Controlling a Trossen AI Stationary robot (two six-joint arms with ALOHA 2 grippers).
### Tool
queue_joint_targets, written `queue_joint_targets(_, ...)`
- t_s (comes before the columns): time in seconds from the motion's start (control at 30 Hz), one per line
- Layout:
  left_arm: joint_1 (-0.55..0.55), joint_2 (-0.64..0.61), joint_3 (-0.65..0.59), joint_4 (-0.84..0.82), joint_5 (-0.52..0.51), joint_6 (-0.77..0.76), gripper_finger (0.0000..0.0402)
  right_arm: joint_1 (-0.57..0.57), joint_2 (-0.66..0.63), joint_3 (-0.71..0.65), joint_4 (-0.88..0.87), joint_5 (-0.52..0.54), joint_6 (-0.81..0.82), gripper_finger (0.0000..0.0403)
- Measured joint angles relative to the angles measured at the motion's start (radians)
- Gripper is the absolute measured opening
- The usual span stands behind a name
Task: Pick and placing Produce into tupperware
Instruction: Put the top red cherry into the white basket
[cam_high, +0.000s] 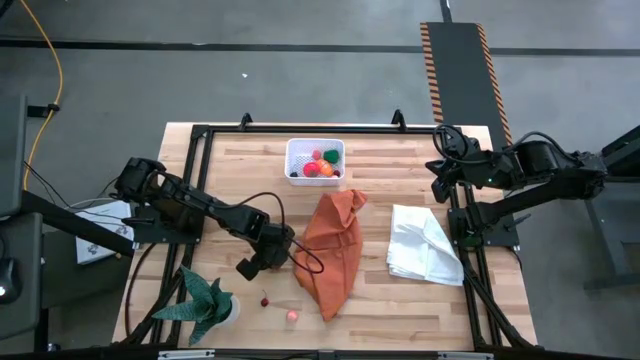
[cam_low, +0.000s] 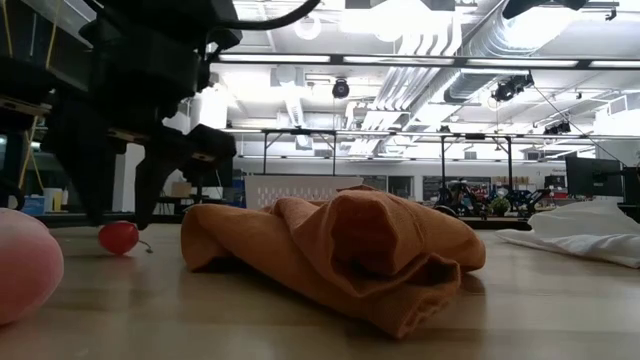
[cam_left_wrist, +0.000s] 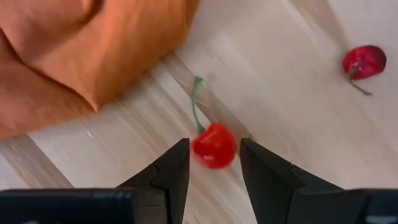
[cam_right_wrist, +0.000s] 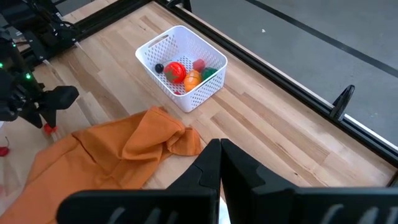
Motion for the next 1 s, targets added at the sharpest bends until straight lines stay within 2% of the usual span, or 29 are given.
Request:
queue_joint_targets(0.77, 0.0, -0.001, 0.0, 0.005, -0.011, -0.039, 0.0131, 0.0, 0.0, 0.0, 0.0, 0.02, 0.0, 0.0)
queue_joint_targets(1.0, 0.0, 0.039, -0.001, 0.0, -0.011, -0.047, 0.0131, 0.0, 0.0, 0.0, -0.001, 0.022, 0.0, 0.0)
